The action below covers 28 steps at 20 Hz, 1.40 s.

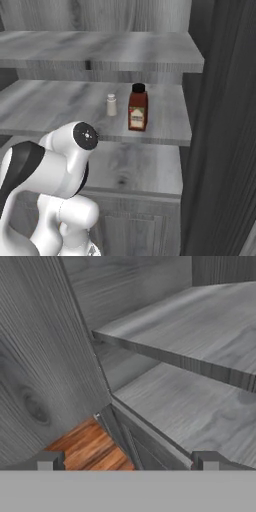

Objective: Collect the paprika, mayonnaise, and shaker from the cabinet and place them next to the stove.

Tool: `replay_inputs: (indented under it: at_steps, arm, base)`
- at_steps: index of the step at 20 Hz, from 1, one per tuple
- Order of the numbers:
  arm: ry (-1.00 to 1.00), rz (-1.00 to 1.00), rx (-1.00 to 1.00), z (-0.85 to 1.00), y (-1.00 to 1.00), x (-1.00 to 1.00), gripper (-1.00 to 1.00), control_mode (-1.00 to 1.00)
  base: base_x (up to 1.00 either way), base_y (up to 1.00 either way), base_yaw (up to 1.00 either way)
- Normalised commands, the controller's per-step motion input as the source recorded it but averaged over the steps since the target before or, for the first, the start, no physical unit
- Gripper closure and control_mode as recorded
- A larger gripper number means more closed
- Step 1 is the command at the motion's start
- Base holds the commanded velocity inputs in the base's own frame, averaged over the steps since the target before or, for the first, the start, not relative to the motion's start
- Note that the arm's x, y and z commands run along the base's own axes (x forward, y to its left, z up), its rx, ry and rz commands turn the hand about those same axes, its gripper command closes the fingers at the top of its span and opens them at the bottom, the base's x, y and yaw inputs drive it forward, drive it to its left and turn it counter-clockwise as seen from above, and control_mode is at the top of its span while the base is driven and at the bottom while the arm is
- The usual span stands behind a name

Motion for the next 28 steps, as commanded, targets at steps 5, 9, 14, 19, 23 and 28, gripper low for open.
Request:
replay_inputs:
  at_steps: [5,9,14,19,23,28]
  arm:
    - [0.00,-0.11,0.00,0.22,-0.23,0.12,-1.00,-1.00]
    - [0.00,-0.22,0.00,0.26,-0.40,0.01,-1.00,-1.00]
    - [0.00,-0.33,0.00,0.24,-0.23,0.00,-1.00,-1.00]
    - [0.00,-0.46,0.00,0.10,-0.03,0.05,-1.00,-1.00]
    - [0.00,-0.47,-0.01,0.00,-0.21,0.11,-1.00,-1.00]
    - [0.00,-0.28,-0.06,0.00,-0.62,0.28,-1.00,-1.00]
  base:
    - [0.00,0.00,0.00]
    - [0.00,0.00,0.00]
    - [0.00,0.00,0.00]
    - [0.00,0.00,0.00]
    - [0.00,0.00,0.00]
    - [0.00,0.00,0.00]
